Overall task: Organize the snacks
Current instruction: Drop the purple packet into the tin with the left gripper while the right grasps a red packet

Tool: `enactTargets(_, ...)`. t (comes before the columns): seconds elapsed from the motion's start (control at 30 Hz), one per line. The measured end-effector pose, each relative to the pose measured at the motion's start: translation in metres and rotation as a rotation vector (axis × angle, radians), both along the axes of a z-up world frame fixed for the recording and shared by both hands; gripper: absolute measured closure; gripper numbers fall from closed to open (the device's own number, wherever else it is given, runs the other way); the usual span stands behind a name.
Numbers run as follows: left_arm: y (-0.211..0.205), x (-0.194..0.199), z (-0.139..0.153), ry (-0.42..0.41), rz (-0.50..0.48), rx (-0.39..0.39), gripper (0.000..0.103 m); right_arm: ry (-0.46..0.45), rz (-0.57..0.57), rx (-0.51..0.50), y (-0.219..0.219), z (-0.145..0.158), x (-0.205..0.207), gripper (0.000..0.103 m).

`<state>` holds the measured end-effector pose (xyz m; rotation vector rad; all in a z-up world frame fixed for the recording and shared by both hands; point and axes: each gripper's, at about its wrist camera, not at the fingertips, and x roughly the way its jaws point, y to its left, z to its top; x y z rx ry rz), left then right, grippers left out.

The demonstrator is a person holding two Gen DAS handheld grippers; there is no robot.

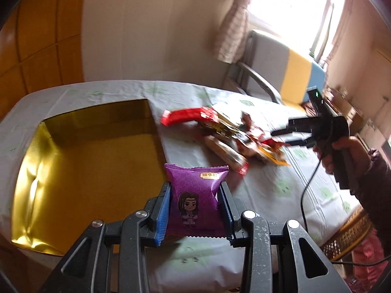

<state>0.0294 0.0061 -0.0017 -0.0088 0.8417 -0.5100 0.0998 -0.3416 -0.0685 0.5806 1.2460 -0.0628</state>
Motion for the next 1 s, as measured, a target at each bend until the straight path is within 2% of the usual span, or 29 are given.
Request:
enactTargets(0.03, 0.005, 0.004, 0.000, 0.005, 0.017, -0.004, 0.065, 0.012, 0.008, -0.002, 0.002, -0.004, 0.000, 0.048)
enactTargets(0.1, 0.020, 0.015, 0.000, 0.028, 0.062, -0.016, 0.065, 0.003, 0.016, 0.003, 0.002, -0.008, -0.002, 0.050)
enactTargets(0.17, 0.033, 0.025, -0.003, 0.045, 0.107, -0.016, 0.065, -0.020, 0.000, 0.002, 0.000, -0.007, -0.009, 0.056)
enactTargets(0.27, 0.047, 0.044, -0.008, 0.081, 0.162, -0.011, 0.065, -0.042, 0.027, -0.002, -0.002, -0.008, -0.017, 0.057)
enactTargets(0.43, 0.062, 0.087, -0.014, 0.146, 0.237, -0.046, 0.065, -0.056, 0.048, -0.014, -0.002, -0.008, -0.022, 0.057)
enactTargets(0.6, 0.050, 0.133, -0.023, 0.185, 0.274, -0.025, 0.065, -0.073, 0.055, -0.022, -0.003, -0.007, -0.024, 0.057)
enactTargets(0.73, 0.031, 0.161, -0.034, 0.172, 0.281, 0.037, 0.065, -0.086, 0.053, -0.020, -0.002, -0.008, -0.024, 0.057)
enactTargets(0.8, 0.025, 0.177, -0.045, 0.198, 0.295, 0.043, 0.064, -0.092, 0.052, -0.019, -0.003, -0.007, -0.027, 0.057)
enactTargets(0.93, 0.021, 0.197, -0.061, 0.237, 0.311, 0.046, 0.063, -0.104, 0.054, -0.016, -0.005, -0.007, -0.028, 0.057)
enactTargets(1.0, 0.020, 0.199, -0.064, 0.238, 0.310, 0.046, 0.059, -0.111, 0.057, -0.014, -0.006, -0.007, -0.030, 0.057)
